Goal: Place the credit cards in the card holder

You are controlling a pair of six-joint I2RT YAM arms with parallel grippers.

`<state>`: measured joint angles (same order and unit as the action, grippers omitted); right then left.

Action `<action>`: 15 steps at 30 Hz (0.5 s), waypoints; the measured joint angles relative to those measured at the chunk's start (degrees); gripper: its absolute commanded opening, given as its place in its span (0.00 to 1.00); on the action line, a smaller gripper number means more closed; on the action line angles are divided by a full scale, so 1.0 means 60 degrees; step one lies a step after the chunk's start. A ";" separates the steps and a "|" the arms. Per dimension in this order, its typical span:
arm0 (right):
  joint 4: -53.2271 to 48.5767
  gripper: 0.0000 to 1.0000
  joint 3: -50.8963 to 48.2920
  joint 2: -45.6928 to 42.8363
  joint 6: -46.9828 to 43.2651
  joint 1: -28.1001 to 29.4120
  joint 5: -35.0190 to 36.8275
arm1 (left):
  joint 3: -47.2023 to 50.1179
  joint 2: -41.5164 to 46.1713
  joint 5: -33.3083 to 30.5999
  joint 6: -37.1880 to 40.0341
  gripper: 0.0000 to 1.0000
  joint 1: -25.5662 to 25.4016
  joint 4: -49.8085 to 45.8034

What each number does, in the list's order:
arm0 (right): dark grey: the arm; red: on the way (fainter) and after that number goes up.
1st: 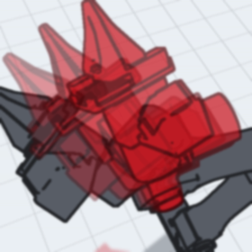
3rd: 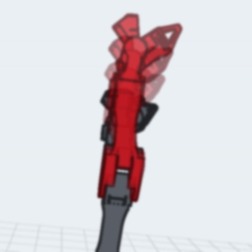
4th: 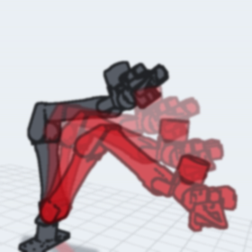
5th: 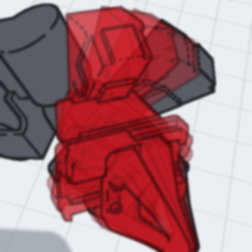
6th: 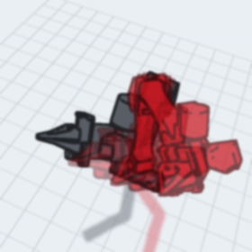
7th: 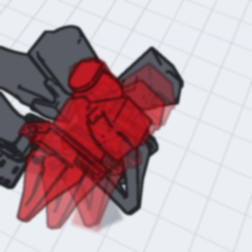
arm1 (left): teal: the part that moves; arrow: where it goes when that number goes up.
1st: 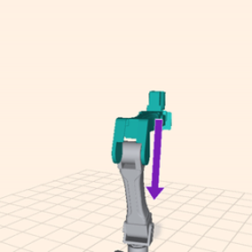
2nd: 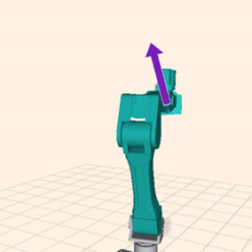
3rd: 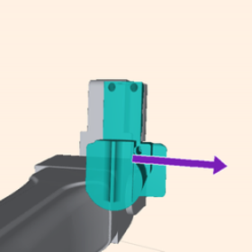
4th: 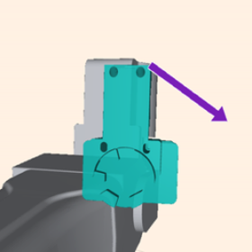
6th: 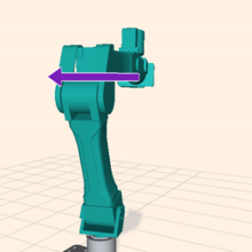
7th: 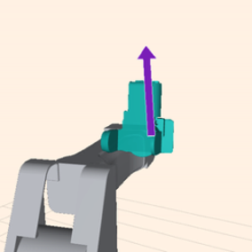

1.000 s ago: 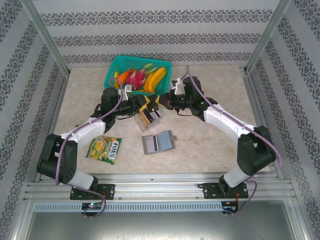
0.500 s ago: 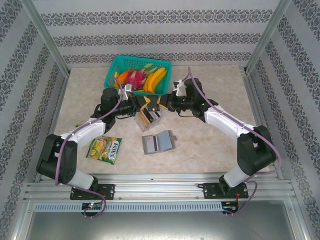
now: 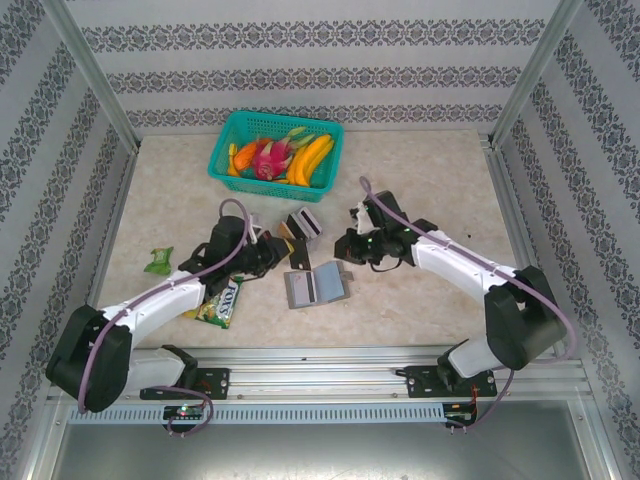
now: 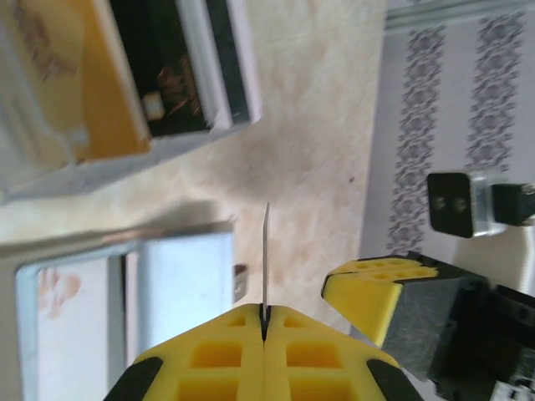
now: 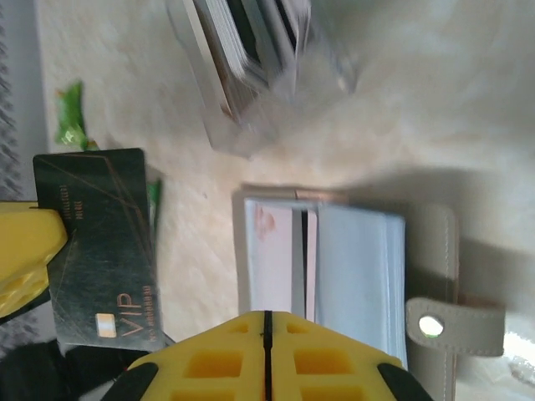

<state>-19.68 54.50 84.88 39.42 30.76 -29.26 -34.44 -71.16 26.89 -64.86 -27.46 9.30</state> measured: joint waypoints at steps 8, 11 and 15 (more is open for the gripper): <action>-0.0248 0.03 0.0029 0.1242 -0.0415 0.0765 0.0259 | 0.0430 -0.0073 -0.1191 -0.0069 0.00 -0.1155 -0.0149; -0.0430 0.03 0.0040 0.1566 -0.0532 0.0776 0.0652 | 0.0579 -0.0270 -0.1450 -0.0102 0.00 -0.1384 -0.0073; -0.0474 0.03 0.0036 0.1654 -0.0612 0.0718 0.0998 | 0.0692 -0.0736 -0.1610 -0.0164 0.00 -0.1577 0.0142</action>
<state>-22.52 54.72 94.80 35.75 35.07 -23.27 -30.28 -75.57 17.23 -65.84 -36.93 10.15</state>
